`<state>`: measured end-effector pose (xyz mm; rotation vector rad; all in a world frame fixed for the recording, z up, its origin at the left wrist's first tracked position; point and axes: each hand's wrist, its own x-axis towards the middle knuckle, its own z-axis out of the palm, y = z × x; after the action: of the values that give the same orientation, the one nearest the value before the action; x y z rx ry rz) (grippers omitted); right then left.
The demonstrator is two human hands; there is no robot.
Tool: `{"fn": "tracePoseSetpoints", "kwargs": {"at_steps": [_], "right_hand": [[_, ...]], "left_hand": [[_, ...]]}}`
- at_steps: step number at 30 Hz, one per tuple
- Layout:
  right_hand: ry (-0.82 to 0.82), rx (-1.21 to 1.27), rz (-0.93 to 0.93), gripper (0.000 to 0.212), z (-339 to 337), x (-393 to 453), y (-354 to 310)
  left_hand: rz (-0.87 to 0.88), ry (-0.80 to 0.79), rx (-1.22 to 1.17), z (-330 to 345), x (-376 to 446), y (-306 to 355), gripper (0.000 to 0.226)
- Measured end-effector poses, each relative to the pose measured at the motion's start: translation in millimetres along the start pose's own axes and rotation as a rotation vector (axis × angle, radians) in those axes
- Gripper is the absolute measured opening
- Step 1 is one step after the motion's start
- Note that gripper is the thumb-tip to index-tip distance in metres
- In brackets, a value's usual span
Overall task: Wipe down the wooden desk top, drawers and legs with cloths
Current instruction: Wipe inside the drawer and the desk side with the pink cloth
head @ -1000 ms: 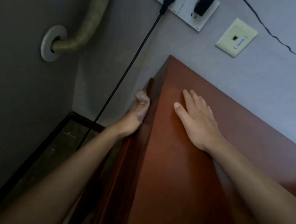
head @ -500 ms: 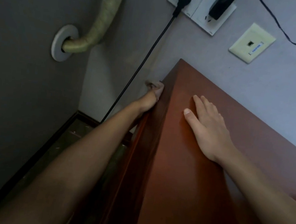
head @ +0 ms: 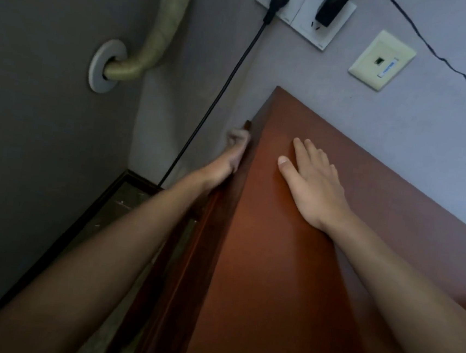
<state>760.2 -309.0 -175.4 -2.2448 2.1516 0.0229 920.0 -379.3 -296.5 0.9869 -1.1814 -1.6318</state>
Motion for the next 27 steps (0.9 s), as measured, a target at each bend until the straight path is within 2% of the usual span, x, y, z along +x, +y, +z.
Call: {"fn": "tracePoseSetpoints", "kwargs": {"at_steps": [1, 2, 4, 7, 9, 11, 12, 13, 14, 15, 16, 18, 21, 22, 23, 25, 27], "right_hand": [[0.002, 0.000, 0.000, 0.071, -0.4, 0.3, 0.5], [0.001, 0.002, 0.001, 0.071, -0.5, 0.3, 0.8], [0.005, 0.003, 0.002, 0.071, -0.8, 0.8, 1.8], [0.021, 0.006, -0.005, 0.073, -1.9, 3.0, 2.5], [0.028, 0.014, -0.009, 0.073, -2.2, 4.6, 2.9], [0.030, 0.010, -0.013, 0.072, -0.8, 6.8, 5.1], [0.030, 0.005, -0.017, 0.072, 0.0, 7.8, 5.7], [0.030, -0.001, -0.020, 0.072, 1.3, 7.7, 6.4], [0.030, -0.004, -0.018, 0.073, 2.7, 7.5, 6.8], [0.032, -0.003, -0.013, 0.073, 2.3, 7.7, 6.8], [0.030, 0.000, -0.009, 0.073, 1.7, 7.7, 6.4], [0.024, 0.005, -0.005, 0.073, 1.1, 6.2, 4.1], [0.012, 0.024, 0.012, 0.071, -1.3, 1.4, -0.7], [0.009, 0.026, 0.013, 0.070, -1.9, -2.2, -3.0], [0.006, 0.030, 0.014, 0.069, -2.9, -6.5, -5.6], [-0.005, 0.036, 0.015, 0.067, -2.7, -17.7, -10.2], [-0.015, 0.025, 0.015, 0.067, -0.3, -29.3, -13.0]], "left_hand": [[0.004, -0.027, 0.058, 0.4, 6.7, 17.5, 0.076], [0.041, -0.033, 0.017, -0.7, 35.4, 15.9, 0.082], [0.008, -0.100, 0.011, -1.7, 62.2, 25.4, 0.088], [0.087, -0.061, -0.014, -0.5, 67.4, 35.3, 0.069], [0.100, -0.114, -0.104, -5.0, 58.9, 22.3, 0.070], [0.263, 0.023, 0.193, -18.3, 62.3, -4.2, 0.069], [0.216, 0.007, 0.063, -23.1, 56.2, -21.5, 0.063], [0.095, -0.106, -0.346, -24.6, 30.2, -28.8, 0.058], [0.224, -0.124, -0.247, -23.6, 6.8, -37.7, 0.059], [0.286, 0.135, 0.122, -19.2, -16.9, -38.2, 0.057], [0.355, 0.043, 0.219, -5.3, -35.7, -45.4, 0.053], [0.112, 0.100, 0.190, -4.8, -82.9, -53.1, 0.051], [0.191, 0.018, 0.383, -2.6, -149.0, -58.2, 0.086], [0.244, -0.002, 0.370, -2.0, -164.6, -64.1, 0.092], [0.215, 0.009, 0.329, -0.6, -182.2, -65.7, 0.084], [0.147, 0.014, 0.302, 0.0, -209.0, -84.0, 0.052], [0.195, -0.012, 0.359, -1.5, -243.2, -90.4, 0.044]]}}
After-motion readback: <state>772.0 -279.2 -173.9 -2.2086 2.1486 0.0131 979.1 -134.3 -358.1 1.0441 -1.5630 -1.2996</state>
